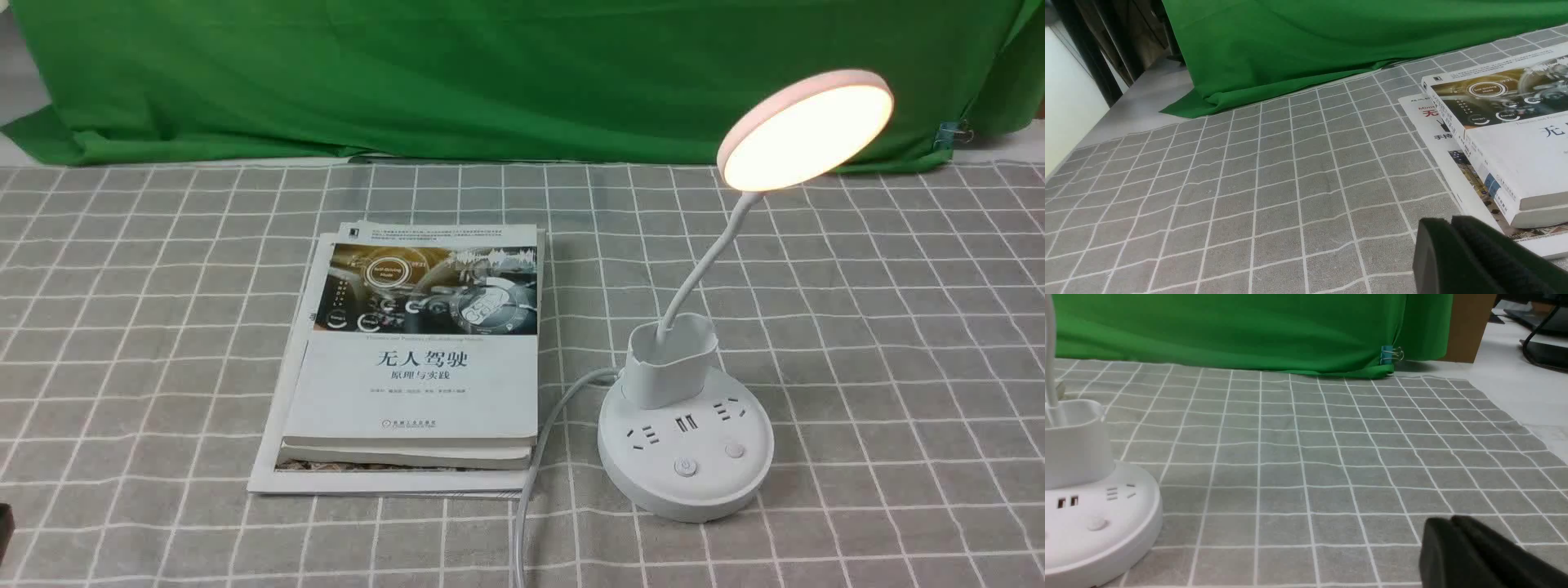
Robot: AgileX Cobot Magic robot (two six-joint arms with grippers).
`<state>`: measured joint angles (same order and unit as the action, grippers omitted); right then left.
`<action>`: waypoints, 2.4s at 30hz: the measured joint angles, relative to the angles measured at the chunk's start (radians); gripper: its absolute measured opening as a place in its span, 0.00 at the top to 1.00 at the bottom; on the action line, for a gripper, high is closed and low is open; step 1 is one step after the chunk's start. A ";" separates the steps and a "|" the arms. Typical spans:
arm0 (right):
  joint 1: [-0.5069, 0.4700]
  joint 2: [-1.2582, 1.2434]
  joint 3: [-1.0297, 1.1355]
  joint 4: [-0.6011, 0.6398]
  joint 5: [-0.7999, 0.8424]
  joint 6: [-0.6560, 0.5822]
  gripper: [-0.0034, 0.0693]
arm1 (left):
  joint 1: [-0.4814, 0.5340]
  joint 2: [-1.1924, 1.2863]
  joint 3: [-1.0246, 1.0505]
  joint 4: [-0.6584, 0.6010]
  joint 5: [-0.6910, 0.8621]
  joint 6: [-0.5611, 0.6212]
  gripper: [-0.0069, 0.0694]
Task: Turn off the desk lamp on the grey coffee tablecloth by hand.
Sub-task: 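Press the power button on the lamp base to turn the lamp off with the right gripper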
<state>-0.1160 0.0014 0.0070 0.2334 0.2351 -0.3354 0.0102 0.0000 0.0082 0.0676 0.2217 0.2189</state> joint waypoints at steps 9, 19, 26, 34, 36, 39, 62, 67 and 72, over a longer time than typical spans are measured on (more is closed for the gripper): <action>0.000 0.000 0.000 0.000 0.000 0.034 0.89 | 0.000 0.000 0.000 0.000 0.000 0.000 0.88; 0.000 0.000 0.000 0.000 0.000 0.053 0.89 | 0.000 0.000 0.000 0.000 0.000 0.000 0.88; 0.000 0.000 0.000 0.000 -0.076 0.054 0.89 | 0.000 0.000 0.000 0.000 0.000 0.000 0.88; 0.000 0.000 0.000 0.000 -0.398 0.131 0.89 | 0.000 0.000 0.000 0.000 0.000 0.000 0.88; 0.000 0.000 0.000 0.000 -0.460 0.155 0.89 | 0.000 0.000 0.000 0.000 0.000 0.000 0.88; 0.000 0.000 0.000 0.000 -0.531 0.169 0.89 | 0.000 0.000 0.000 0.000 0.000 0.000 0.88; 0.000 0.553 -0.571 0.003 -0.129 0.262 0.89 | 0.000 0.000 0.000 0.000 0.000 0.000 0.88; 0.004 0.743 -0.611 0.004 -0.128 0.269 0.89 | 0.000 0.000 0.000 0.000 0.000 0.000 0.88; 0.080 0.893 -0.611 0.006 0.008 0.296 0.89 | 0.000 0.000 0.000 0.000 0.000 0.000 0.88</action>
<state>-0.0361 0.8948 -0.6045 0.2389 0.2432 -0.0398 0.0102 0.0000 0.0082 0.0676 0.2217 0.2188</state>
